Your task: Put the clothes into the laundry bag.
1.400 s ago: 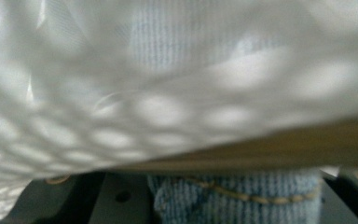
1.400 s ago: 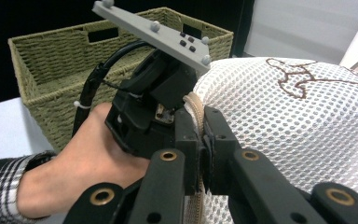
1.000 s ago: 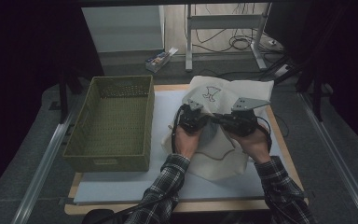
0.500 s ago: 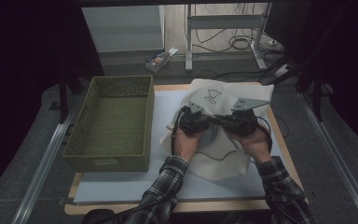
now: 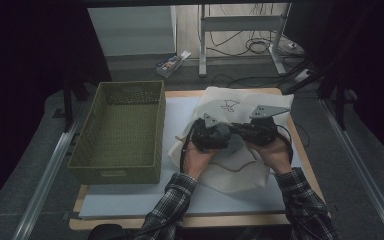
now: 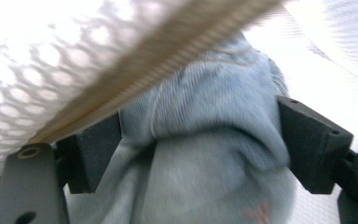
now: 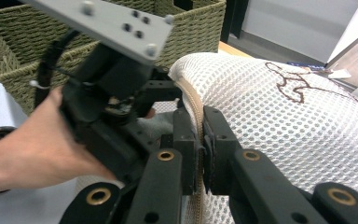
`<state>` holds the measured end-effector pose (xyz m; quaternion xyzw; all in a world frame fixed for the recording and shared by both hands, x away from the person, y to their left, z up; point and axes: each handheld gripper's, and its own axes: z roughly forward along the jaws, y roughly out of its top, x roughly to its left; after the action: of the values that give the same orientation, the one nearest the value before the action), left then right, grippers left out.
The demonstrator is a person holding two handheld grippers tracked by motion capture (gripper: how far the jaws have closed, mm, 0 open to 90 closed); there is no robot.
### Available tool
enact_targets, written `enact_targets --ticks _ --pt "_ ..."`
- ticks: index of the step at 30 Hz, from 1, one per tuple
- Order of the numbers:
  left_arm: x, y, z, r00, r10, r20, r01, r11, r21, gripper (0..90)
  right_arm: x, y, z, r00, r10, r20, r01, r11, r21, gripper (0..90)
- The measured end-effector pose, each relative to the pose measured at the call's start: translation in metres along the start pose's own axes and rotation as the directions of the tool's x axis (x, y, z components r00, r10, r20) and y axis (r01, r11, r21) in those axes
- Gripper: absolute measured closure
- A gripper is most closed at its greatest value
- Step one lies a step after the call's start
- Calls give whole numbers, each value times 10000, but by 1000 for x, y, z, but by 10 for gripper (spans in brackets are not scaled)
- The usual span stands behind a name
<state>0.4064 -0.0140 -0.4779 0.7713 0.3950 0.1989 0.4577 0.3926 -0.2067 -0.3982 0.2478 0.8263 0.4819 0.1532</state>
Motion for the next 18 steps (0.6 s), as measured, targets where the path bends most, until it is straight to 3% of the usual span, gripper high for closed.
enact_targets --ticks 7,18 --pt "-3 -10 -24 9994 -43 347 48 9999 -142 185 1 -1 1 10000 -20 -42 21 9999 107 835" --pt "-6 -16 -61 9986 -29 536 52 9990 -435 212 7 -9 -3 10000 -15 -60 18 9993 383 834"
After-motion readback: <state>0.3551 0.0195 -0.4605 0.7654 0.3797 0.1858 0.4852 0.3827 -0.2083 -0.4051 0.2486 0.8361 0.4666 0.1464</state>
